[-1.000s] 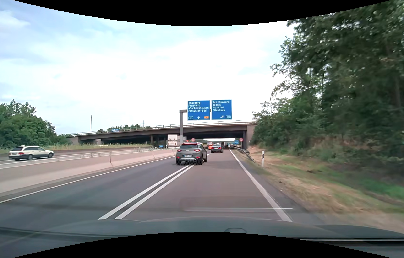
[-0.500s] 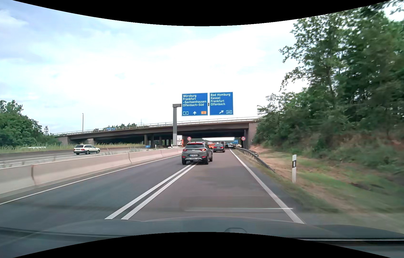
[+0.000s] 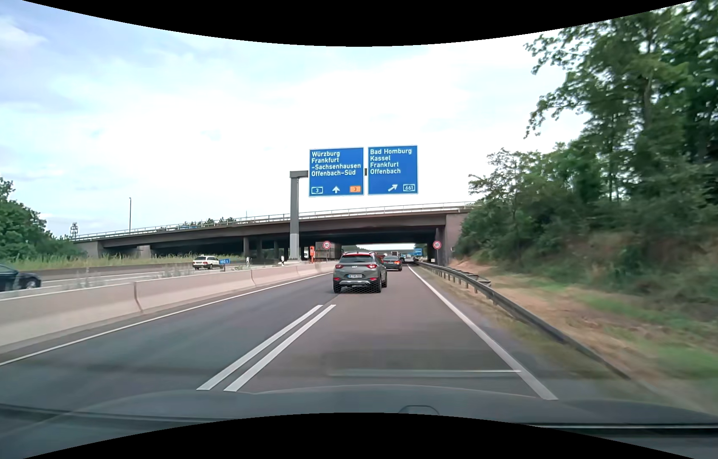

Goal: Follow the waypoints while adhering to traffic rules and regulations

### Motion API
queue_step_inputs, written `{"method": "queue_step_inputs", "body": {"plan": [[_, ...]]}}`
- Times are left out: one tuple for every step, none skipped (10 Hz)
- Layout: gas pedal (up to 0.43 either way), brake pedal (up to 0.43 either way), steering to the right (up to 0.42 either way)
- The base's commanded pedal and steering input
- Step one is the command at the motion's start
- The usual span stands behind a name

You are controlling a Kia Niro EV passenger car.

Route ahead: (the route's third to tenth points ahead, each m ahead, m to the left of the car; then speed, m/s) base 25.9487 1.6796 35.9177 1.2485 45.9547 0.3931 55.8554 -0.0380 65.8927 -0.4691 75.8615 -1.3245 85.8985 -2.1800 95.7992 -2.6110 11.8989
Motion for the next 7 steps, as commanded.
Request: {"method": "queue_step_inputs", "body": {"plan": [[0.197, 0.000, 0.004], [0.197, 0.000, 0.004], [0.197, 0.000, 0.004], [0.197, 0.000, 0.004], [0.197, 0.000, 0.004], [0.197, 0.000, 0.004], [0.197, 0.000, 0.004]]}}
